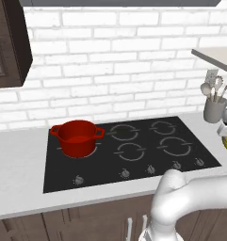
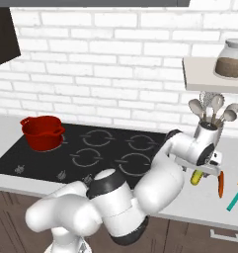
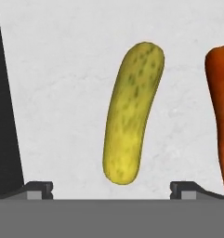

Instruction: Put the carrot and cucumber in the pot. Retrieve the spatula and lightly stir the vegetables in the pot.

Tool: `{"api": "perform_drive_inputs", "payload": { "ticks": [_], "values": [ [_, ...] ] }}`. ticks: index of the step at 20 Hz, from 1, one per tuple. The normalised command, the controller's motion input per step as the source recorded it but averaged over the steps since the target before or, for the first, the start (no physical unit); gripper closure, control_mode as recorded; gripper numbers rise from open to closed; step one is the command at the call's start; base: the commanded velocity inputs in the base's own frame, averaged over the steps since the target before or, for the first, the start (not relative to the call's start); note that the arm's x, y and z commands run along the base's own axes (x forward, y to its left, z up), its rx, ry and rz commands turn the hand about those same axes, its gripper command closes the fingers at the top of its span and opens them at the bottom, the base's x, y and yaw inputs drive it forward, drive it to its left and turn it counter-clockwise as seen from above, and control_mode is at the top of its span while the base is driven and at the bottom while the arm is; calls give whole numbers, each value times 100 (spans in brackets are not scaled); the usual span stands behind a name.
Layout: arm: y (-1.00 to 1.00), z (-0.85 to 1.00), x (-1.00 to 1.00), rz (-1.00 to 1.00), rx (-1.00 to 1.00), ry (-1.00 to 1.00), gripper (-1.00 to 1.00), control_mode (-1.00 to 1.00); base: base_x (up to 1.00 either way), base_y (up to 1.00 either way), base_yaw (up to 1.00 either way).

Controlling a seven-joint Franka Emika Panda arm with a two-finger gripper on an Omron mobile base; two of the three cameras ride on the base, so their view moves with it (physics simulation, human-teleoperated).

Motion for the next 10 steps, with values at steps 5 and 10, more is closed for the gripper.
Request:
{"api": "perform_drive_inputs", "payload": {
  "ticks": [5,10],
  "values": [
    [0,-35,20,0,0,0,-100,-100,0,0,0],
    [-3,-35,17,0,0,0,-100,-100,0,0,0]
  ]
}}
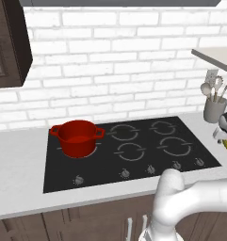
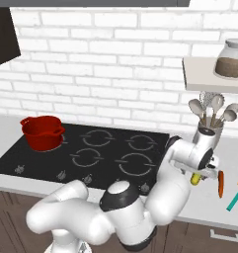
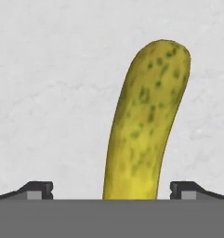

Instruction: Put the carrot and cucumber in the pot. Retrieve the spatula and lightly stir the vegetables in the pot.

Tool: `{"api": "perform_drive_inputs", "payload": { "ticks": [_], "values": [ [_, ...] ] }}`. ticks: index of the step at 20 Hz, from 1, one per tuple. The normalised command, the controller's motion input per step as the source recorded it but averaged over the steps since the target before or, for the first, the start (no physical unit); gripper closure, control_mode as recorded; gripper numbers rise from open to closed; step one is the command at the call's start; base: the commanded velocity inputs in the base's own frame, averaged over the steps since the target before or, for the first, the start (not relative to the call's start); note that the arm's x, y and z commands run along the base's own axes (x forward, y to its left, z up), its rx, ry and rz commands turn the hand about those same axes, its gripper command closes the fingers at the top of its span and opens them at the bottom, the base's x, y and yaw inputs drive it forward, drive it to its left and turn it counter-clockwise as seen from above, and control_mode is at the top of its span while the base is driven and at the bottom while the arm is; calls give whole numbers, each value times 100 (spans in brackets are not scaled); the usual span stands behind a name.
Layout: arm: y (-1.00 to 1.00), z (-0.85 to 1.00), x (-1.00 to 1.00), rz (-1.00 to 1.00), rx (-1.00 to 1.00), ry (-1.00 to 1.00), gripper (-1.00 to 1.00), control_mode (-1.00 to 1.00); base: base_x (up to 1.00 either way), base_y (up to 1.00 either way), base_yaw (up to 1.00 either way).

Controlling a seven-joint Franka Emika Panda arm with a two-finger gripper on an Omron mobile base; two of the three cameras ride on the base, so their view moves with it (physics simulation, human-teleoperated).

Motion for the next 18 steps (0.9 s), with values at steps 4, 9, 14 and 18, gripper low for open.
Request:
{"api": "perform_drive_inputs", "payload": {
  "ticks": [4,9,14,18],
  "values": [
    [-23,-31,8,1,0,0,-100,-100,0,0,0],
    [-3,-51,38,2,0,1,100,-100,0,0,0],
    [19,-27,3,4,0,0,100,-100,0,0,0],
    [57,-9,-32,0,0,-8,100,-100,0,0,0]
  ]
}}
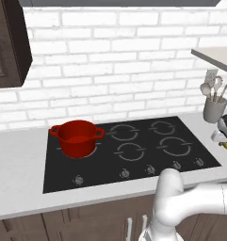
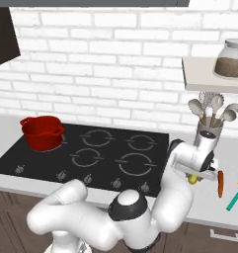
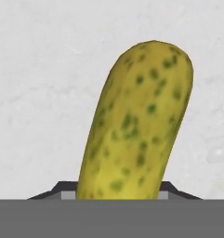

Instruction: Put the carrot and cucumber in the pot. Retrieve the spatula and lightly stir the vegetables in the pot.

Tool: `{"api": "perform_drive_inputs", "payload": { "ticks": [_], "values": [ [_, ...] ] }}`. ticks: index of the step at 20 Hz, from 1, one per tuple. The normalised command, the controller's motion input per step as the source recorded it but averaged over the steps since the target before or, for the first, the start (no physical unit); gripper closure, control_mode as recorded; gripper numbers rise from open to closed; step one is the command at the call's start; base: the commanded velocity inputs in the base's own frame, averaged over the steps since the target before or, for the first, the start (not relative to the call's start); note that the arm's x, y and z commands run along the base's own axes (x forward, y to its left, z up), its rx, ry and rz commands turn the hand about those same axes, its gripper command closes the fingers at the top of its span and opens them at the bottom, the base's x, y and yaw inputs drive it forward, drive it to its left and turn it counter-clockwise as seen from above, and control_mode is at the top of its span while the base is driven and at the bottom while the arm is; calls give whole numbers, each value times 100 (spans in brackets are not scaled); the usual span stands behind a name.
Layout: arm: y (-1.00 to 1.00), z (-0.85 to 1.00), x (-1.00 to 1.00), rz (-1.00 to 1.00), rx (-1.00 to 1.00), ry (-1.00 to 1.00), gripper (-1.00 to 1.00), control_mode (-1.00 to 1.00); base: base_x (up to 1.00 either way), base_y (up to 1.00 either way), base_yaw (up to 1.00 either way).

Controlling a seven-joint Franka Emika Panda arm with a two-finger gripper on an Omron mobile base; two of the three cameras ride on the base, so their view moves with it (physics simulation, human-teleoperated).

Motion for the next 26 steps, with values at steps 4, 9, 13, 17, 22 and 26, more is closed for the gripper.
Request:
{"api": "perform_drive_inputs", "payload": {
  "ticks": [4,9,13,17,22,26],
  "values": [
    [89,23,-80,0,0,-17,100,-100,0,0,0],
    [100,51,-70,5,0,-13,100,-100,0,0,0],
    [100,73,-29,10,0,-7,100,-100,0,0,0],
    [100,83,-13,15,0,-5,100,-100,0,0,0],
    [100,85,-1,15,0,0,100,-100,0,0,0],
    [100,62,0,12,0,0,100,-100,0,0,0]
  ]
}}
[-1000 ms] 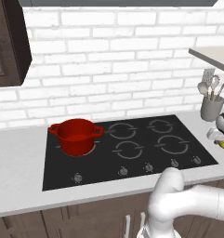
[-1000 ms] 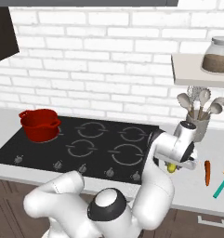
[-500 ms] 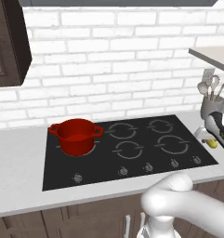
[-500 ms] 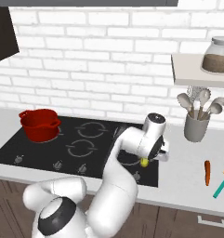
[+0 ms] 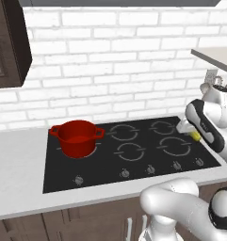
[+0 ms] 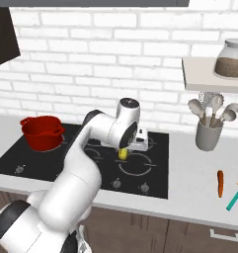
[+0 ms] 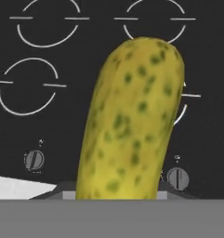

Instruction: Put the carrot and cucumber in the pot. Retrieve the spatula and lightly stir the vegetables in the pot.

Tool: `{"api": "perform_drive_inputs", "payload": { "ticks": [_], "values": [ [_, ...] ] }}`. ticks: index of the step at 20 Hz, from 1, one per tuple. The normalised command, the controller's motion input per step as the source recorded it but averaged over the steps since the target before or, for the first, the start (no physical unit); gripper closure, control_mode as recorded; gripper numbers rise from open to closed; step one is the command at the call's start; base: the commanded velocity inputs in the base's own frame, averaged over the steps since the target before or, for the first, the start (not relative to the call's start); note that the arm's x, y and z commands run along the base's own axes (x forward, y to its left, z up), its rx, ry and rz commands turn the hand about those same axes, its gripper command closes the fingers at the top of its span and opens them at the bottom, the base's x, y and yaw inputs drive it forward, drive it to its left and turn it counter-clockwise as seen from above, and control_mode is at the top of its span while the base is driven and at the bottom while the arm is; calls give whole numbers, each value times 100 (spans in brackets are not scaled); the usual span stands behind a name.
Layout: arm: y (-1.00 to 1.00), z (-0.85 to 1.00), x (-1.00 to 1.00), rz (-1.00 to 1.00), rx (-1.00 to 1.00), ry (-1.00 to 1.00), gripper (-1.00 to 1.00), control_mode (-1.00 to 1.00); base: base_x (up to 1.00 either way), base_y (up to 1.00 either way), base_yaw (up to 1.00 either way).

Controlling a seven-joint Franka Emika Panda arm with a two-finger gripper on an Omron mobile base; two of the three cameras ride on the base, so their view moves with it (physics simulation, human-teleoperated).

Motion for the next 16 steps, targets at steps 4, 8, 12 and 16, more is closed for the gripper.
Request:
{"api": "perform_drive_inputs", "payload": {
  "ticks": [4,8,12,16],
  "values": [
    [100,35,0,5,-3,-3,100,-100,0,0,0],
    [100,16,0,6,-1,0,100,-100,0,0,0],
    [100,0,4,6,0,2,100,-100,0,0,0],
    [100,12,17,6,-1,2,100,-100,0,0,0]
  ]
}}
